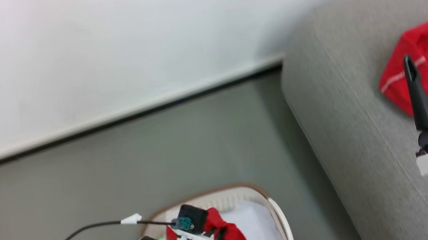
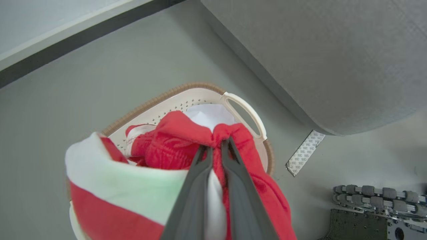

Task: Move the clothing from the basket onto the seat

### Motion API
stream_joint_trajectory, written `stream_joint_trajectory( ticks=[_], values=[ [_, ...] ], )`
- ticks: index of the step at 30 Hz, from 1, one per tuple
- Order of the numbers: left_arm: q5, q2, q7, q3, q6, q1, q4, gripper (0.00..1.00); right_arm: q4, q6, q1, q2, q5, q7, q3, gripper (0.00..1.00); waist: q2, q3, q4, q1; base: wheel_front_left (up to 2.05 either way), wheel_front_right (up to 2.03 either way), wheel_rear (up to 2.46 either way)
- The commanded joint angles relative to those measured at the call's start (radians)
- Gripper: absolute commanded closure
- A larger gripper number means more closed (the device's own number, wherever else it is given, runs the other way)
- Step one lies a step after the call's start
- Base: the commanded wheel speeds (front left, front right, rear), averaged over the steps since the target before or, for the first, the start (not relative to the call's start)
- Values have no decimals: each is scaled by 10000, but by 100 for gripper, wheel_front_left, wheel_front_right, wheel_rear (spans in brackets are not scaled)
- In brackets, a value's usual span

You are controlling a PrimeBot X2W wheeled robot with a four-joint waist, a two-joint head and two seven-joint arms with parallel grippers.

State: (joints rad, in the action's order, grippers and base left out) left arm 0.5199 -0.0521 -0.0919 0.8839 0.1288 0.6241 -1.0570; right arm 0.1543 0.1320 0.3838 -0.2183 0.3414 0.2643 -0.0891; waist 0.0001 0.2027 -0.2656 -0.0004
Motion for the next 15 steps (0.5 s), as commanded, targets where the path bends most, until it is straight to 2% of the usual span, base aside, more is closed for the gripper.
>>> stream_joint_trajectory(
  ticks=[1,8,15],
  values=[
    [157,-3,-247,52,22,-223,161,100,42,-26,-274,-93,-44,-2,48,0,-1,-1161,688,4,0,0,0],
    [485,-236,-1085,-65,0,-193,1185,100,24,-26,-1087,-94,10,-2,124,0,-1,-2150,1120,4,0,0,0],
    [471,-918,-1420,-467,-405,129,3298,100,-40,-26,-1727,83,114,-2,-54,0,-1,-2652,1326,4,0,0,0]
  ],
)
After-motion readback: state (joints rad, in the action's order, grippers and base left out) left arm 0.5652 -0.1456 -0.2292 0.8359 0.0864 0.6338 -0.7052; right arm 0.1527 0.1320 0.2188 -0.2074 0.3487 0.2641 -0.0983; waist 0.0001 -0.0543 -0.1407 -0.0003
